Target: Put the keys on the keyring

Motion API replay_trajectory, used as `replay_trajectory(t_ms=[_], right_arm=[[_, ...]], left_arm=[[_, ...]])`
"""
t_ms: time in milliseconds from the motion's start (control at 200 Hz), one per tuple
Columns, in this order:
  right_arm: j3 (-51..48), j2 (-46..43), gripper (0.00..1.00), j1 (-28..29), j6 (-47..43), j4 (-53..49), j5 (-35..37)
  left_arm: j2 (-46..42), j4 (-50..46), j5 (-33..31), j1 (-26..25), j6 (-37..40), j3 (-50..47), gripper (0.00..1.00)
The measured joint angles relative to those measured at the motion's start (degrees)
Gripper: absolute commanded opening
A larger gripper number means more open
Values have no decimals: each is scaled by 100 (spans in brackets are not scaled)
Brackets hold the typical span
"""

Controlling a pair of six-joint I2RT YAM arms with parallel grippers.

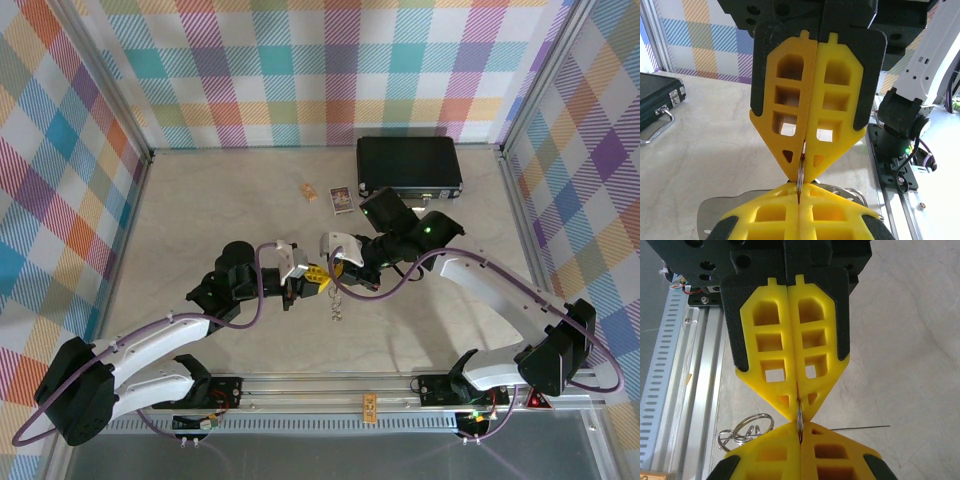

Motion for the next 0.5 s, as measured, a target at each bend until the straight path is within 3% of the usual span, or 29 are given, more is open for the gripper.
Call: replay_trajectory(t_ms=[120, 315, 500], right_arm=[[-190, -249, 26, 20, 258, 352, 146], [-1237, -1325, 26, 0, 874, 1370, 313], [-2238, -2232, 26, -367, 2004, 2616, 142]], left_arm=[[-7, 422, -24, 2, -133, -103, 0], [-7, 1322, -109, 2, -505, -328, 0], [118, 2441, -181, 2, -1036, -535, 0]])
